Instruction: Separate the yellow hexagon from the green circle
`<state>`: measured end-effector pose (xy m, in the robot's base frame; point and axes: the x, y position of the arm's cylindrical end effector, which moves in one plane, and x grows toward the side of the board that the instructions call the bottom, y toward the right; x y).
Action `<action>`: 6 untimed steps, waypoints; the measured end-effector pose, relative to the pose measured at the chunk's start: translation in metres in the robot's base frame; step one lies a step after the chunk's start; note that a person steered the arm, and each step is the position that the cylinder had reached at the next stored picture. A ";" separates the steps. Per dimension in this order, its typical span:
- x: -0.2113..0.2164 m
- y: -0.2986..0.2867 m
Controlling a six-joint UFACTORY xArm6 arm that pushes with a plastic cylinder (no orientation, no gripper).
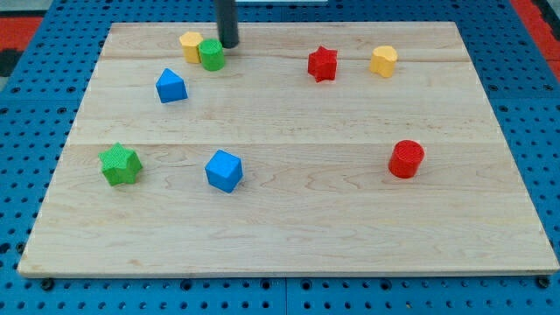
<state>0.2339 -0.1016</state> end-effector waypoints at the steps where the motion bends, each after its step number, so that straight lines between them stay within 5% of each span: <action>1: 0.010 -0.029; 6: 0.053 0.015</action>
